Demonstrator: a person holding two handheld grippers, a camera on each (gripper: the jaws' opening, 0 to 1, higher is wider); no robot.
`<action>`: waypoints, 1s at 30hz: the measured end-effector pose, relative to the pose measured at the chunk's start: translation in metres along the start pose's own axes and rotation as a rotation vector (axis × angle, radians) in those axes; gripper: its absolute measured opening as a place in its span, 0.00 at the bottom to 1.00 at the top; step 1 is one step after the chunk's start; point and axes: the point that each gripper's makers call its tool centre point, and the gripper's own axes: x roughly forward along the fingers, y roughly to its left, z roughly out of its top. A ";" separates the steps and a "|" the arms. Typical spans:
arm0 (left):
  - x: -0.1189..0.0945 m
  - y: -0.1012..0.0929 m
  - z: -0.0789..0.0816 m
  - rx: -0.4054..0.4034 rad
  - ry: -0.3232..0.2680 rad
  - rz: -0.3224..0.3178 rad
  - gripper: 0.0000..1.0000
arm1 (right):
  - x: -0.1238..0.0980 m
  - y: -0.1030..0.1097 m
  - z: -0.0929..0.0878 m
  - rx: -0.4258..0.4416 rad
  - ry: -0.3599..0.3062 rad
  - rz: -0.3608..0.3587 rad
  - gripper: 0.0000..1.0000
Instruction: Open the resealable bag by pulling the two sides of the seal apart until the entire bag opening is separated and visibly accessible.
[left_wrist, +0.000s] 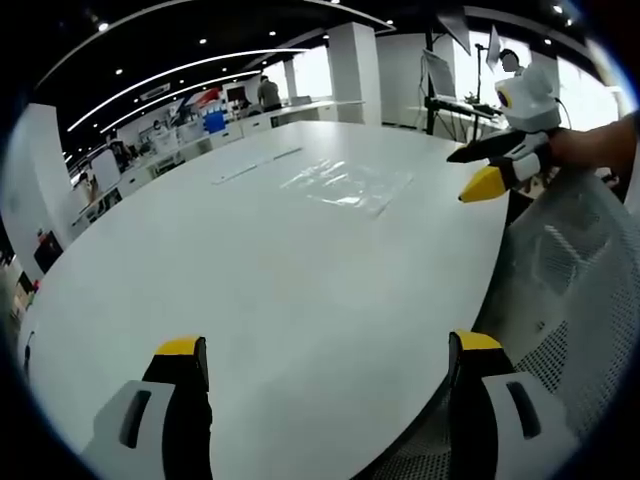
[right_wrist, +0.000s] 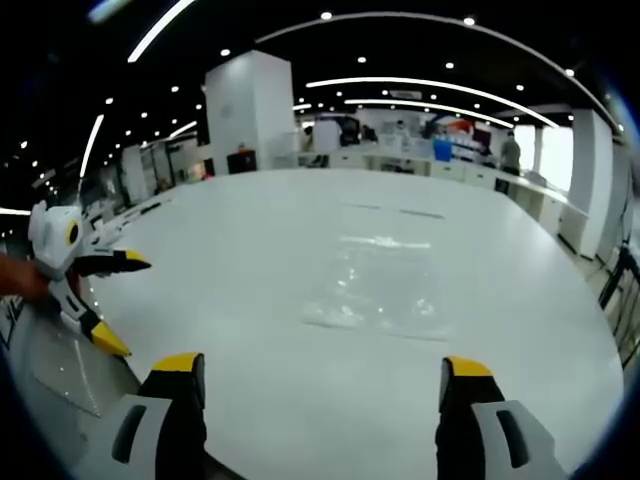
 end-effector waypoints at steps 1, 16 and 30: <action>0.000 0.000 0.000 -0.001 0.001 0.002 1.00 | 0.000 0.000 -0.001 0.000 0.002 -0.001 0.97; -0.001 -0.002 -0.002 0.011 0.009 -0.004 0.99 | -0.001 0.000 0.001 -0.002 -0.004 -0.008 0.97; 0.000 -0.004 -0.001 0.026 0.012 -0.008 0.99 | 0.000 0.001 0.000 -0.003 0.002 0.001 0.97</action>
